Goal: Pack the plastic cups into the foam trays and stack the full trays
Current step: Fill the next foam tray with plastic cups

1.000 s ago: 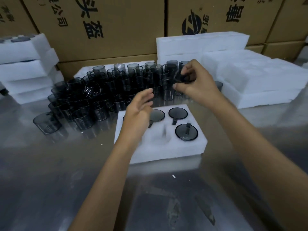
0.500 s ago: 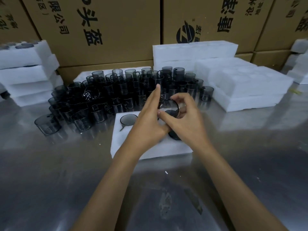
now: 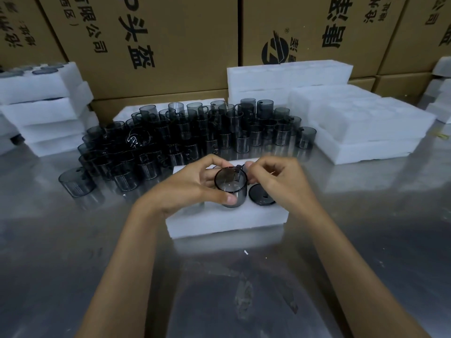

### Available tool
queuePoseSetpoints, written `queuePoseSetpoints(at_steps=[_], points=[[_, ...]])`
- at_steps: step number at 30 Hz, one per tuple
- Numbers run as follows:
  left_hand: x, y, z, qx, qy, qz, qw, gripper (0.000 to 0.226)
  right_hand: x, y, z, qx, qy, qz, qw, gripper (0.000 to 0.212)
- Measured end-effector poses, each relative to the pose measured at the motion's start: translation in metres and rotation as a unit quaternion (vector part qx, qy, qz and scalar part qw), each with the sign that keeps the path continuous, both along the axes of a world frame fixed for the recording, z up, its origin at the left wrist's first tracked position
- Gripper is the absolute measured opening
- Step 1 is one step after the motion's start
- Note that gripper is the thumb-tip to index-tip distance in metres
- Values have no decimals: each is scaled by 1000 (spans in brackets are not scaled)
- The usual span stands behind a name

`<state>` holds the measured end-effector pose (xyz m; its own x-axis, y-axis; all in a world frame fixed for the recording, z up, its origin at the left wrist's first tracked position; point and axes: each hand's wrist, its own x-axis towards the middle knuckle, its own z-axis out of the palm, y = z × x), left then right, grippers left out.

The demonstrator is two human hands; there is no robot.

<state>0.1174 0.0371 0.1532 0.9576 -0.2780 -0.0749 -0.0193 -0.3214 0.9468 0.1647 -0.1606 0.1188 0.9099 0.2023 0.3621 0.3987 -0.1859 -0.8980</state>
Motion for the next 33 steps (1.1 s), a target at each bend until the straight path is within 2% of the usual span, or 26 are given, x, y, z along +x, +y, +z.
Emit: queuePoseSetpoints(at_steps=[8, 12, 17, 22, 24, 27, 30, 33], points=[[-1, 12, 2, 69, 2, 4, 998, 60, 12, -7, -10, -76, -30, 0, 997, 16], [-1, 13, 1, 84, 10, 4, 996, 56, 15, -11, -14, -113, -20, 5, 993, 30], [-2, 18, 3, 95, -7, -9, 995, 54, 14, -13, -13, -126, 5, 27, 992, 31], [0, 17, -1, 114, -44, 32, 992, 31, 9, -15, -10, -166, 58, 74, 982, 48], [2, 18, -3, 143, -41, 60, 987, 40, 9, -17, -8, -177, 80, 70, 978, 60], [5, 23, -5, 176, -23, 111, 978, 68, 9, -17, -6, -184, 108, 65, 975, 77], [9, 22, -8, 204, 12, 137, 969, 95, 10, -15, -9, -176, 161, 60, 969, 104], [12, 18, -12, 242, 48, 136, 959, 106, 12, -14, -13, -164, 200, 62, 964, 122]])
